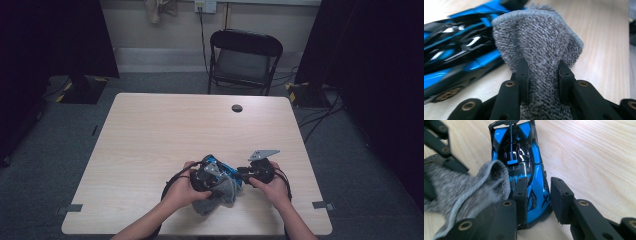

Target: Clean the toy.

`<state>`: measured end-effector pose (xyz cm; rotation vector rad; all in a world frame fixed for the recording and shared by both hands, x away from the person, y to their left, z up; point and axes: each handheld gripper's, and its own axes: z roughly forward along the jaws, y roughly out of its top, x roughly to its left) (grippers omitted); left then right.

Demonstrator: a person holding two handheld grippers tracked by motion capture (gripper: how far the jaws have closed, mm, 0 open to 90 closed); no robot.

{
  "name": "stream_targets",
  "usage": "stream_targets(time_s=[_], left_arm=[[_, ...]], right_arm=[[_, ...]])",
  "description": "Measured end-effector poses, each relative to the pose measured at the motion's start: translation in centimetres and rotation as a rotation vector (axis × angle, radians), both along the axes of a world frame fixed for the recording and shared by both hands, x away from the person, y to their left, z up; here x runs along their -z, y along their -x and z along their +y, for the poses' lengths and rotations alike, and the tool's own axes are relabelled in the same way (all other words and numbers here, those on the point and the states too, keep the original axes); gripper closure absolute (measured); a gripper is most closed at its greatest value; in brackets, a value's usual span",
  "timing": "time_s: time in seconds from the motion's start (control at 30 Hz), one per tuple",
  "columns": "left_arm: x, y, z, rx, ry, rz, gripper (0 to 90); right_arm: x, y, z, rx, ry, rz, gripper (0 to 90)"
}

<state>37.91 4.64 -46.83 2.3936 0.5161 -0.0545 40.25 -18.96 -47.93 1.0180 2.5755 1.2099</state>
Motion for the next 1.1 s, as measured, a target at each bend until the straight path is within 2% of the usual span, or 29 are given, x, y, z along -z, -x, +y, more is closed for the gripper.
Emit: stream_targets(time_s=[0.4,0.8,1.1], left_arm=[[-0.2,-1.7,2.8,-0.117,0.011,-0.014,69.5],[-0.4,-2.9,6.0,-0.213,0.021,-0.016,69.7],[-0.5,-3.1,6.6,-0.221,0.017,-0.021,69.8]], right_arm=[[0.0,0.0,-0.1,-0.002,-0.002,0.001,69.2],[0.2,0.1,-0.2,0.003,-0.016,-0.007,69.2],[0.2,0.2,-0.2,0.006,-0.019,-0.009,69.2]])
